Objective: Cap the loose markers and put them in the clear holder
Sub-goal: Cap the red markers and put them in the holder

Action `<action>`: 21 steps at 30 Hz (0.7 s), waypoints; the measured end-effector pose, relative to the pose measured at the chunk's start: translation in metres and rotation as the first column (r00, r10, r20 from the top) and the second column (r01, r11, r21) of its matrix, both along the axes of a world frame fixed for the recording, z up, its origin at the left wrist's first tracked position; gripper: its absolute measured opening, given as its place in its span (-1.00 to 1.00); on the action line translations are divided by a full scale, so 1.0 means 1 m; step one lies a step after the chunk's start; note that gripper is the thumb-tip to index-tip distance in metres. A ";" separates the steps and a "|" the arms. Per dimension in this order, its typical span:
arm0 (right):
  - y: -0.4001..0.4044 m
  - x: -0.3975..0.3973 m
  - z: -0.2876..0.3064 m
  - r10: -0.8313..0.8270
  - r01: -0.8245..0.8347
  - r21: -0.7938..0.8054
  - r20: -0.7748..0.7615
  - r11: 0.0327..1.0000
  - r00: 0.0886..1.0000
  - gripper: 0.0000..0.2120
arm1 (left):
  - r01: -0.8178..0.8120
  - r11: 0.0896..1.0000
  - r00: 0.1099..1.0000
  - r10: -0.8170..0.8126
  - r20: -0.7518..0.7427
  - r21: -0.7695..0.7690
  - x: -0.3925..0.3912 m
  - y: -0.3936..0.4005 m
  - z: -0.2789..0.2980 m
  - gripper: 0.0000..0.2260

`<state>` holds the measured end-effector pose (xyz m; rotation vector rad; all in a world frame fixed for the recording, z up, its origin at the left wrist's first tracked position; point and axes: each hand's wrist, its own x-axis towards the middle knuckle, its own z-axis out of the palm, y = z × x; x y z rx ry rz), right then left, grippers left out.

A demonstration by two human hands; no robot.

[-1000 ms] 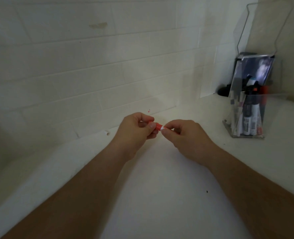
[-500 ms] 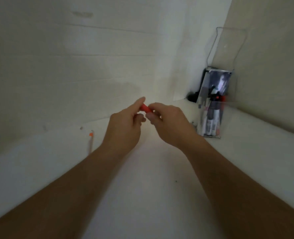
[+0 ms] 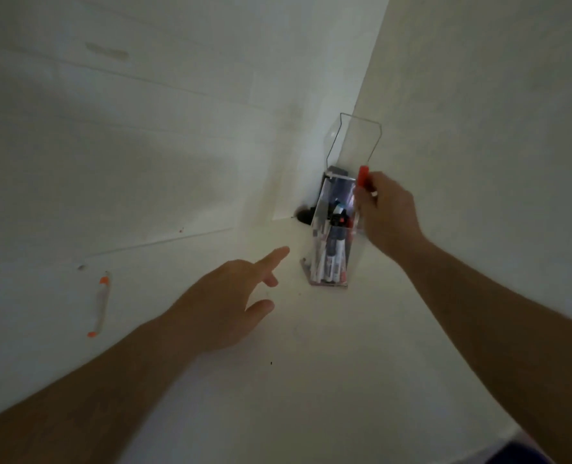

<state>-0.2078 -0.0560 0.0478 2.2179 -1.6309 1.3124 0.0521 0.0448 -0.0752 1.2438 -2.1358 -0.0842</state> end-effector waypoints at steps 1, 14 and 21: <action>0.000 0.000 -0.009 0.007 -0.005 0.033 -0.068 0.999 0.998 -0.83 | 0.009 1.000 1.000 -0.009 0.006 0.005 0.000 0.000 -0.001 -0.31; -0.014 0.009 -0.055 -0.125 0.113 -0.086 -0.153 0.990 0.980 -0.60 | -0.047 0.999 0.999 0.048 0.015 -0.016 0.012 -0.012 -0.013 -0.59; 0.049 0.152 -0.097 0.323 -0.309 0.267 -0.009 0.913 0.946 -0.67 | -0.562 0.823 0.818 0.538 -0.203 -0.086 0.097 -0.018 0.018 -0.76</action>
